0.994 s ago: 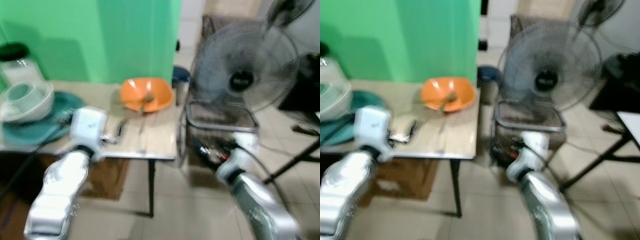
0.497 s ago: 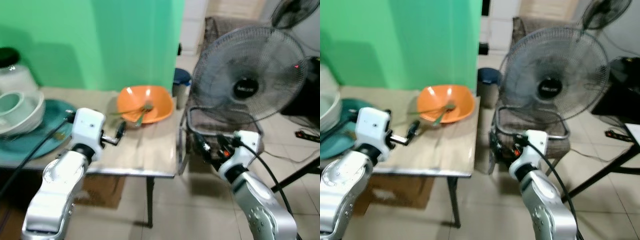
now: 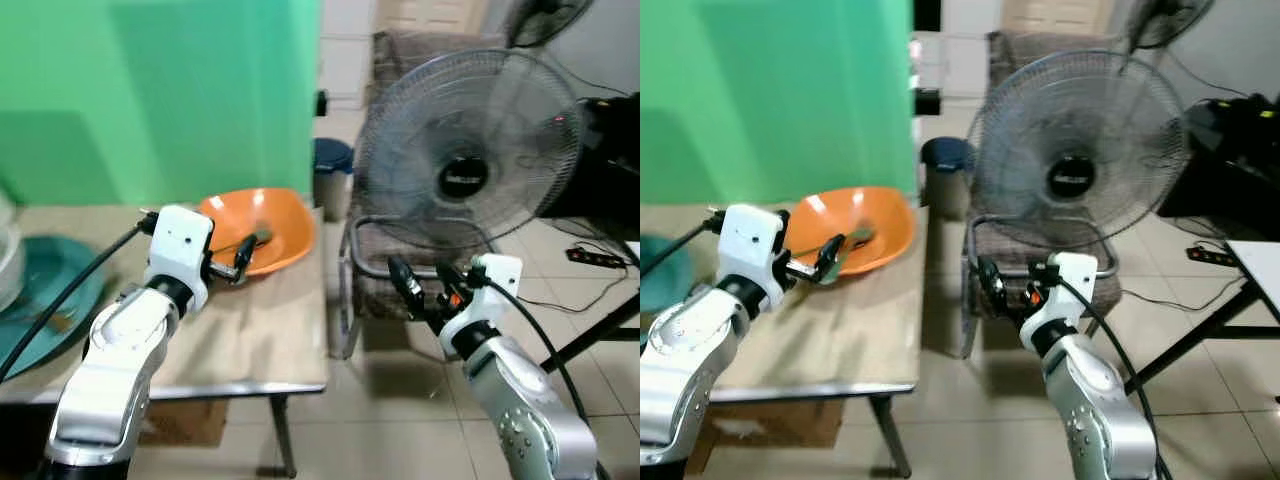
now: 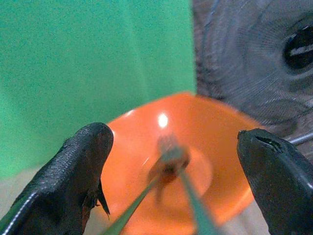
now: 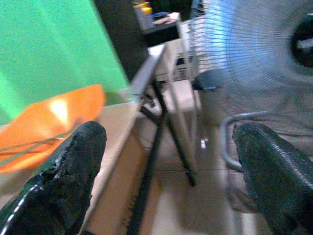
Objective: Setting the table
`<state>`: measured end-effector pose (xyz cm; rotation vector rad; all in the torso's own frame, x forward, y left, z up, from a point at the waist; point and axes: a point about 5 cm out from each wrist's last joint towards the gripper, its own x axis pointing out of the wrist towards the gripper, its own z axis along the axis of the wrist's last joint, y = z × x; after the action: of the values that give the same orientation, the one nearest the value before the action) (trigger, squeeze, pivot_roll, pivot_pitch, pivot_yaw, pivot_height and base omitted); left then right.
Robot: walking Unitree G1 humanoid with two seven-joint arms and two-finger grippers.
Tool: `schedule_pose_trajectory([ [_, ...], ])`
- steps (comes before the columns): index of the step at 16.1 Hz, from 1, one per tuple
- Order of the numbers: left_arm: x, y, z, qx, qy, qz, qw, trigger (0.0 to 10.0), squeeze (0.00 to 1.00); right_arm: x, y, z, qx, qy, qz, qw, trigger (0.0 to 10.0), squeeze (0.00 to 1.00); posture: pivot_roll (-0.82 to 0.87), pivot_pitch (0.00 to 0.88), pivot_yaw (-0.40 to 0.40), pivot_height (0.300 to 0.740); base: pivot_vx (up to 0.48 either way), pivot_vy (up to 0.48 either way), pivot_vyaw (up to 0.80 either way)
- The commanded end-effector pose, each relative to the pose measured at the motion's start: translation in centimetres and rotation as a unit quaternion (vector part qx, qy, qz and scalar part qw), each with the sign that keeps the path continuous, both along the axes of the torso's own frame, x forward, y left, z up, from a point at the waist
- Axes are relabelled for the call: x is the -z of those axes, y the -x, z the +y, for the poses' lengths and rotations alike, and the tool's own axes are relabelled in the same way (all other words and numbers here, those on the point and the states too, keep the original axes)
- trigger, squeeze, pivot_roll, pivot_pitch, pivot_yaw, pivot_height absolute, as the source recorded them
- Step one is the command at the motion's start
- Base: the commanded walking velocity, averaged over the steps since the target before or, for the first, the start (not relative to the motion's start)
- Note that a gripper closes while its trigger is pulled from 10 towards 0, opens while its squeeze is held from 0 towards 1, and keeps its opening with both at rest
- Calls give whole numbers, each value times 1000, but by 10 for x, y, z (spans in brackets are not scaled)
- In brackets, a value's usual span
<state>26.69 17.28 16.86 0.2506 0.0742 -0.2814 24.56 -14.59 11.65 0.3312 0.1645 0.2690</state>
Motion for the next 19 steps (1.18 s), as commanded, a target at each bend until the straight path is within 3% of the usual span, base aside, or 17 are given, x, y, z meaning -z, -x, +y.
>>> schedule_pose_trajectory([
  [1,-4,-3,-3,10,-4,-6,1000,10000,82,0,-1,-7,8,9,4,1000,10000,0,116,0,-23,740,0,0,0],
  [3,-8,-9,-1,19,-25,5,1000,10000,75,-4,-3,-8,1,24,2,1000,10000,0,120,0,-28,740,0,0,0],
  [6,-15,-35,14,1,-55,89,995,10000,0,-17,-10,-7,-51,57,4,997,10000,0,119,0,-34,740,0,0,0],
  [7,-20,-51,23,-23,-35,130,991,10000,0,-22,-11,-5,-95,77,12,992,10000,0,117,0,-35,740,0,0,0],
  [9,-27,-67,23,-14,-13,182,983,10000,0,-28,-10,-2,-164,88,13,982,10000,0,115,0,-41,740,0,0,0],
  [10,-35,-79,18,13,0,222,975,10000,0,-33,-9,0,-215,110,12,970,10000,0,115,0,-45,740,0,0,0],
  [12,-43,-87,10,53,11,255,965,10000,0,-38,-10,0,-239,121,12,963,10000,0,114,0,-50,740,0,0,0],
  [14,-52,-96,3,94,-7,267,959,10000,0,-42,-10,-2,-258,130,14,957,10000,0,115,0,-54,740,0,0,0],
  [16,-52,-99,1,129,-49,262,955,10000,0,-42,-9,-2,-267,133,15,954,10000,0,115,0,-54,740,0,0,0],
  [17,-49,-100,0,169,-90,244,951,10000,0,-42,-6,0,-283,134,12,950,10000,0,106,0,-52,740,0,0,0],
  [19,-50,-101,-7,187,-66,265,944,10000,0,-39,-3,0,-292,138,18,946,10000,0,106,0,-54,740,0,0,0],
])
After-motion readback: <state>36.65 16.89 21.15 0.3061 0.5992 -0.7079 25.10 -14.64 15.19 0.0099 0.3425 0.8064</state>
